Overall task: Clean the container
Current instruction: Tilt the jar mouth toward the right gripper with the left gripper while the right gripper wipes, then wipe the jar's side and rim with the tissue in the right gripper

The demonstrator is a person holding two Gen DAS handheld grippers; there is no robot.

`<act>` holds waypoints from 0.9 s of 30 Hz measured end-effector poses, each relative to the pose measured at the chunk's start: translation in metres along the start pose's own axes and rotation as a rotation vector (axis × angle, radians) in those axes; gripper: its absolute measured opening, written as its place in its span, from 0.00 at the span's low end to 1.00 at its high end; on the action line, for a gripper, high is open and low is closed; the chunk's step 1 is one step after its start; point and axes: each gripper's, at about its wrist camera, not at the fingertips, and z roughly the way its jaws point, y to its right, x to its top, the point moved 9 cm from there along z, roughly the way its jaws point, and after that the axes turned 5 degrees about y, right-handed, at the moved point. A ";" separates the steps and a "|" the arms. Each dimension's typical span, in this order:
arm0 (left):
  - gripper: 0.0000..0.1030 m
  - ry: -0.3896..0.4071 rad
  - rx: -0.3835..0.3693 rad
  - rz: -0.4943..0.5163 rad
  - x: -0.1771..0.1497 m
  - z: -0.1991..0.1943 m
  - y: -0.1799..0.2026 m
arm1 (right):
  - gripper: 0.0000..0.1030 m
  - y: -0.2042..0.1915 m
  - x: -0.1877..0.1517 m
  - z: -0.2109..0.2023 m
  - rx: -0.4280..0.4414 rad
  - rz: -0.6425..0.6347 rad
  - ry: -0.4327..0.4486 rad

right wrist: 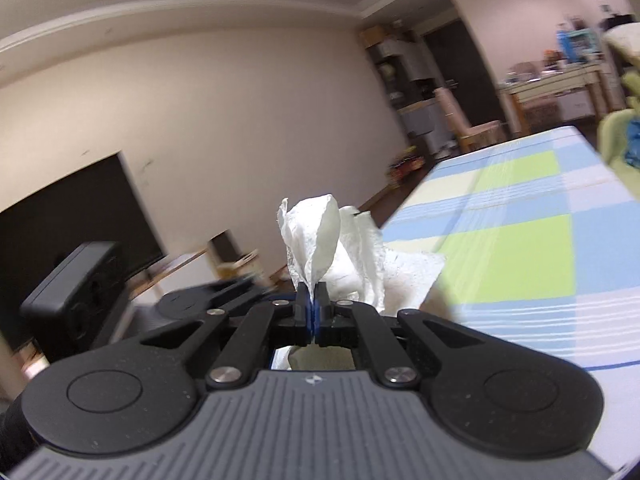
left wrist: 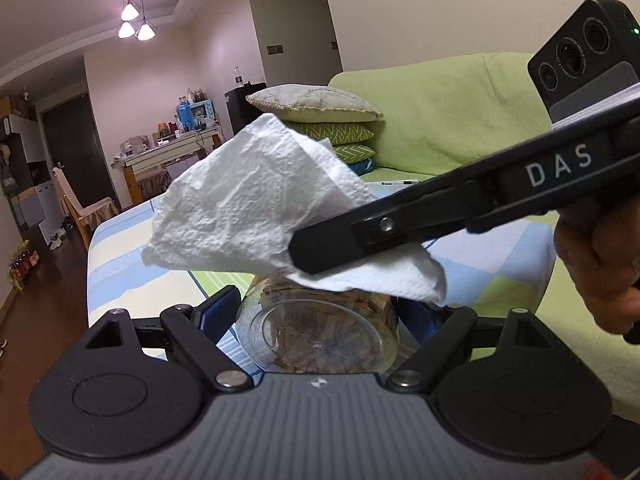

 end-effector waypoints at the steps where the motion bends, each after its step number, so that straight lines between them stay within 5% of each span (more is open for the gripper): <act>1: 0.83 -0.001 0.001 0.002 0.000 -0.001 0.000 | 0.00 0.011 0.004 -0.002 -0.029 0.024 0.020; 5: 0.83 -0.011 0.001 0.019 0.000 -0.001 0.001 | 0.00 0.031 0.004 -0.006 -0.013 0.135 0.043; 21: 0.79 -0.134 -0.049 0.175 0.013 0.006 0.021 | 0.00 0.031 0.004 -0.002 -0.015 0.124 0.039; 27: 0.79 -0.117 -0.054 0.147 0.011 0.006 0.017 | 0.00 -0.004 -0.009 0.006 0.074 0.040 -0.027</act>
